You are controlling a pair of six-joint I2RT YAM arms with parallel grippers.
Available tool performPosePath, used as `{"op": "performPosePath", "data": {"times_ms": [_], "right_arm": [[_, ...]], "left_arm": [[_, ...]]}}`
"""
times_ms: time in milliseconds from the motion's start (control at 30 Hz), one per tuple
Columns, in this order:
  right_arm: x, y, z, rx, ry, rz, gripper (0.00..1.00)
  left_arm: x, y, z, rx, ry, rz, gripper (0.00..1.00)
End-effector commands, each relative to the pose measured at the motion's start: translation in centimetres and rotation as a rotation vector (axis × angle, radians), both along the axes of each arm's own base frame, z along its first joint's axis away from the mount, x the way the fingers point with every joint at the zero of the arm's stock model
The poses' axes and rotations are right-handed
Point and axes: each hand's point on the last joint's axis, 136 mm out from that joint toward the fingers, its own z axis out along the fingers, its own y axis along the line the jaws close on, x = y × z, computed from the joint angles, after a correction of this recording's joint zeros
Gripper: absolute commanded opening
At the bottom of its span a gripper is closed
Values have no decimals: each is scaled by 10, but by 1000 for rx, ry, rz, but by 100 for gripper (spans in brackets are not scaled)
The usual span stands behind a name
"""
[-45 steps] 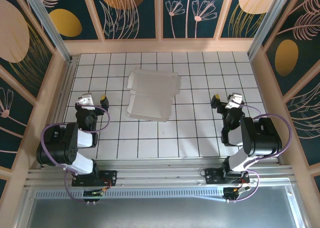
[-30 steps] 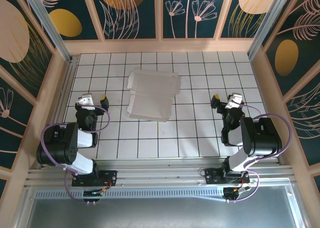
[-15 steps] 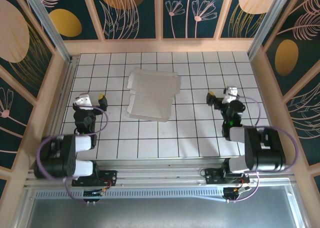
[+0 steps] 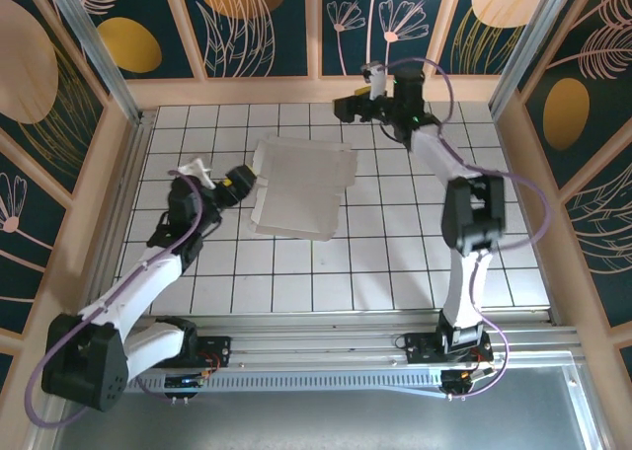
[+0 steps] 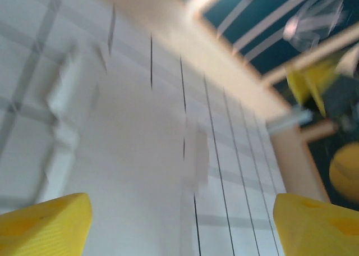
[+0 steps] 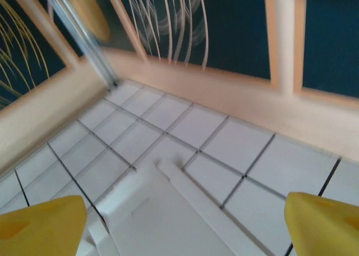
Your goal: Fold the paper box
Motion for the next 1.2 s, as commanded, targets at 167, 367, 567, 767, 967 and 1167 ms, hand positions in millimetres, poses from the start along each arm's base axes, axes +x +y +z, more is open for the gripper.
{"op": "performPosePath", "data": {"times_ms": [167, 367, 567, 767, 967, 1167], "right_arm": [[58, -6, -97, -41, 294, -11, 92], [50, -22, -138, -9, 413, 1, 89], [27, -18, -166, 5, 519, 67, 89], [24, -15, -195, -18, 569, 43, 89], [11, -12, -215, -84, 627, 24, 86], [2, -6, -221, -87, 656, 38, 75]], "left_arm": [[-27, -57, -71, -12, 337, -126, 81], [-21, -54, -106, 68, 449, -87, 80], [-18, -46, -130, 125, 503, -41, 76], [-19, -40, -156, 202, 566, -32, 74], [-19, -30, -169, 264, 579, 0, 71], [-12, -30, -169, 295, 568, 1, 71]]}}
